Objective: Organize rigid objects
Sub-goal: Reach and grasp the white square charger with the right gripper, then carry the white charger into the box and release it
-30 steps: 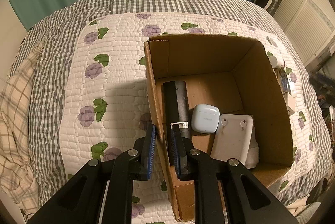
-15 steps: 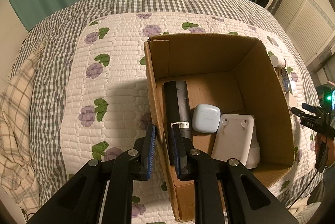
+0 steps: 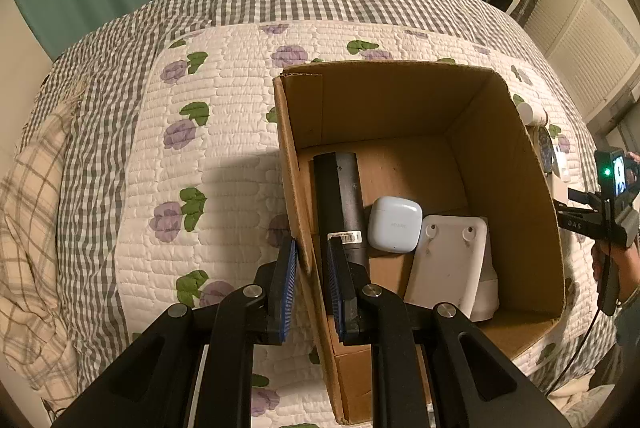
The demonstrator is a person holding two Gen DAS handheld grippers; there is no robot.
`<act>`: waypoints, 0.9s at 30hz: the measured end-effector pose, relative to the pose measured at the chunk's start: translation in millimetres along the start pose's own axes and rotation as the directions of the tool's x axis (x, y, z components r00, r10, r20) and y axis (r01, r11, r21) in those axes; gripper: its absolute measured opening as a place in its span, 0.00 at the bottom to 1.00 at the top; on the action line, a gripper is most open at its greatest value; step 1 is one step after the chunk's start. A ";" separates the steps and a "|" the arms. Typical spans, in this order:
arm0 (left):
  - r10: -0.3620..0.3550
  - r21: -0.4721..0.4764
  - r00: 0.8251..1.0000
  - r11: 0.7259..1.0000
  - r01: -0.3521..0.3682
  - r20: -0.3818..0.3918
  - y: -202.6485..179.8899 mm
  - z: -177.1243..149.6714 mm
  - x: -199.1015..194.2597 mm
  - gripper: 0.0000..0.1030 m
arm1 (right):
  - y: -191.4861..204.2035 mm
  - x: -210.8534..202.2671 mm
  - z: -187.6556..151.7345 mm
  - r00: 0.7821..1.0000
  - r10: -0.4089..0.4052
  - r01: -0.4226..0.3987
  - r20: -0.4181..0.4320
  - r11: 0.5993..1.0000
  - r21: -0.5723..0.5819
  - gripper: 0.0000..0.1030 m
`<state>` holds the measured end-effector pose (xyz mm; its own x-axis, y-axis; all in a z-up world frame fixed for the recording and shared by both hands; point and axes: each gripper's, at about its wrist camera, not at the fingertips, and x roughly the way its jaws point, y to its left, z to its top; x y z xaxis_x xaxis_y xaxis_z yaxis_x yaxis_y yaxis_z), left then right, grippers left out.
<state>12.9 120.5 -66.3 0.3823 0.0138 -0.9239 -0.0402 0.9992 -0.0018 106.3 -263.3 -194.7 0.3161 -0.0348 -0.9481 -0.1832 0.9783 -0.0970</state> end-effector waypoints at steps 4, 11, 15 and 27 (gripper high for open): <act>-0.005 -0.004 1.000 1.000 0.005 -0.003 -1.0 -0.9 0.9 0.15 | -3.3 4.4 3.7 1.000 0.008 -0.008 -0.018 1.000 0.023 0.72; -0.006 -0.003 1.000 1.000 0.006 -0.003 -0.9 -1.5 0.9 0.15 | -10.2 4.2 3.9 1.000 0.017 -0.016 -0.021 0.999 0.045 0.67; -0.007 -0.004 1.000 1.000 0.007 -0.003 0.0 -1.5 0.8 0.15 | -10.2 -4.3 -6.0 1.000 0.018 -0.017 -0.014 1.000 0.024 0.67; -0.009 -0.009 1.000 1.000 0.009 -0.005 0.3 -0.5 0.6 0.15 | 12.5 -109.8 19.9 0.978 0.106 -0.096 0.182 0.993 -0.061 0.67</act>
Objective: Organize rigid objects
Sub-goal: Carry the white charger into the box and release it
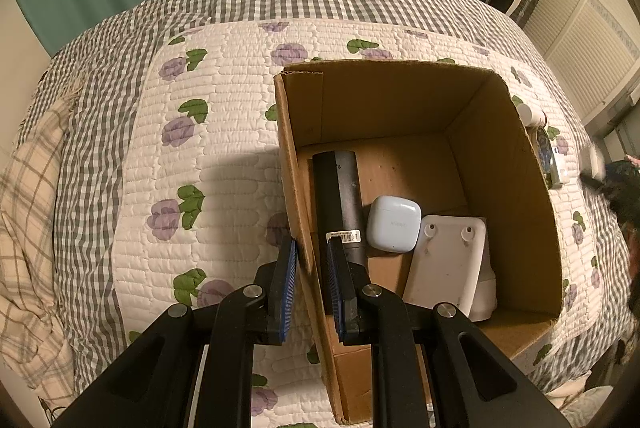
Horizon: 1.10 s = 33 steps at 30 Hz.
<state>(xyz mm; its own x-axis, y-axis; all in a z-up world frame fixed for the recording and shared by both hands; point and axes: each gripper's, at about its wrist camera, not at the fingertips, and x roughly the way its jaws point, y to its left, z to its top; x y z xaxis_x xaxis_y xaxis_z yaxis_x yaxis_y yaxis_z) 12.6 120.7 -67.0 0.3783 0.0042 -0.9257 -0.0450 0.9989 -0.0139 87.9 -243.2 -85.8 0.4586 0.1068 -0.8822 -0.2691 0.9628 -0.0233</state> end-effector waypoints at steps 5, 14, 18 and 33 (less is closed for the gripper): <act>-0.002 -0.001 1.000 1.000 0.002 0.000 0.1 0.0 0.0 0.15 | 62.4 -60.6 54.7 0.986 0.093 -0.072 0.136 0.987 -0.146 0.67; -0.003 0.001 1.000 1.000 0.003 0.001 -1.5 0.6 0.3 0.15 | 183.7 -49.3 74.6 0.980 0.183 -0.136 0.084 0.909 -0.393 0.67; -0.004 0.001 1.000 1.000 0.004 0.002 -1.5 0.6 0.1 0.15 | 213.1 -19.2 57.6 0.986 0.165 -0.140 0.014 0.873 -0.467 0.67; -0.012 -0.002 1.000 1.000 0.012 0.002 0.2 1.6 1.7 0.15 | 232.2 23.2 26.5 0.982 0.182 -0.184 -0.052 0.858 -0.479 0.73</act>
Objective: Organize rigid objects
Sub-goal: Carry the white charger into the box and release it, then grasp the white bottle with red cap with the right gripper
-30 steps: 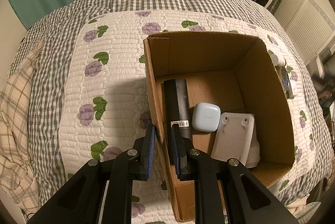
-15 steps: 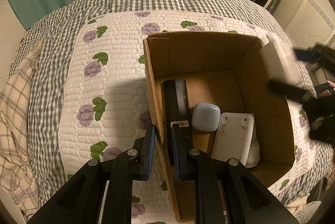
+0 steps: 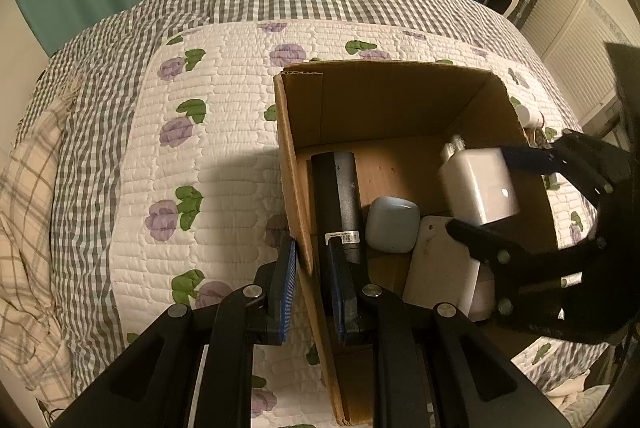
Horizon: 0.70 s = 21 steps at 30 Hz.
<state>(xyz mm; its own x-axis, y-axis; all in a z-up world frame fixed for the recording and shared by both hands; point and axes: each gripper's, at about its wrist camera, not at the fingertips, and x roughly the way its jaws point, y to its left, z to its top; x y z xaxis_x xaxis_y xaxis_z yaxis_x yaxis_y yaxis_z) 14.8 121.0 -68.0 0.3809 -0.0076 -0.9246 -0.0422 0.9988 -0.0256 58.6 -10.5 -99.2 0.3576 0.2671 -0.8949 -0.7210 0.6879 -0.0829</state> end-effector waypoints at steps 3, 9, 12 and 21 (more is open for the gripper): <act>0.002 0.003 1.000 1.000 -0.002 0.000 0.2 -0.5 0.0 0.15 | -5.1 -21.7 -3.4 0.997 0.037 -0.038 0.064 0.999 0.014 0.78; -0.004 -0.001 1.000 1.000 0.004 -0.003 0.2 -1.4 -1.2 0.15 | -51.4 -78.9 1.9 0.984 -0.019 0.006 0.178 0.997 0.077 0.82; 0.002 0.001 1.000 1.000 -0.002 -0.003 -1.3 -2.1 -0.5 0.15 | -97.4 -92.1 0.3 0.977 -0.123 0.095 0.172 0.982 0.164 0.84; 0.007 0.003 1.000 1.000 -0.007 -0.005 -1.8 -1.8 -0.8 0.15 | -227.8 -53.1 -45.5 0.967 -0.250 0.247 -0.050 0.874 0.417 0.89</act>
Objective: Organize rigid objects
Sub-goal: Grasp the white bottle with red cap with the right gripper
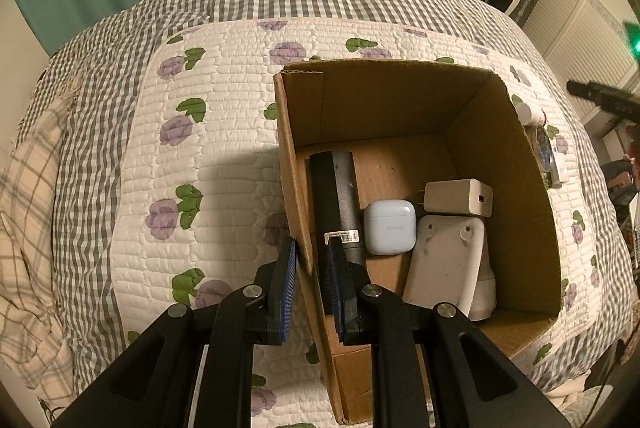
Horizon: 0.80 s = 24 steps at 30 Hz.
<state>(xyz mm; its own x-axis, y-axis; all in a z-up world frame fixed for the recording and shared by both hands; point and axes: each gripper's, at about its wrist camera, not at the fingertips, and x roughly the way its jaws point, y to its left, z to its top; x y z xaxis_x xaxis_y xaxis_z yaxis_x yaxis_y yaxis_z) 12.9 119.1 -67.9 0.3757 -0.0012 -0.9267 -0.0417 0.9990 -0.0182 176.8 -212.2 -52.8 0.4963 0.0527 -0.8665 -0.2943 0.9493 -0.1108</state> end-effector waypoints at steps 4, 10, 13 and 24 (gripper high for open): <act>0.009 0.007 1.000 1.000 -0.009 -0.004 -0.2 -0.3 2.0 0.15 | -23.8 34.3 -9.3 0.997 0.010 -0.006 -0.070 0.999 0.053 0.89; 0.014 0.008 1.000 1.000 -0.014 -0.019 0.1 1.8 6.2 0.15 | -27.3 76.1 -17.8 0.991 0.017 -0.011 -0.133 0.999 0.044 0.89; 0.005 0.003 1.000 1.000 -0.004 -0.025 2.2 2.9 7.8 0.15 | -29.6 90.2 -16.5 0.989 0.041 -0.032 -0.144 0.997 0.066 0.89; -0.014 0.011 0.999 1.000 0.014 -0.031 3.8 4.6 9.2 0.15 | -35.1 127.7 -13.8 0.980 0.057 -0.031 -0.192 0.990 0.137 0.89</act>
<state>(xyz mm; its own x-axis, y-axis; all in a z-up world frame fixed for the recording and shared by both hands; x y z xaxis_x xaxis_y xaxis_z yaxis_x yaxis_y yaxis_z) 20.5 123.1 -74.8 0.3477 -0.0162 -0.9375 -0.0265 0.9993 -0.0271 239.2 -243.0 -166.2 0.3128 0.0465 -0.9487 -0.1947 0.9807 -0.0161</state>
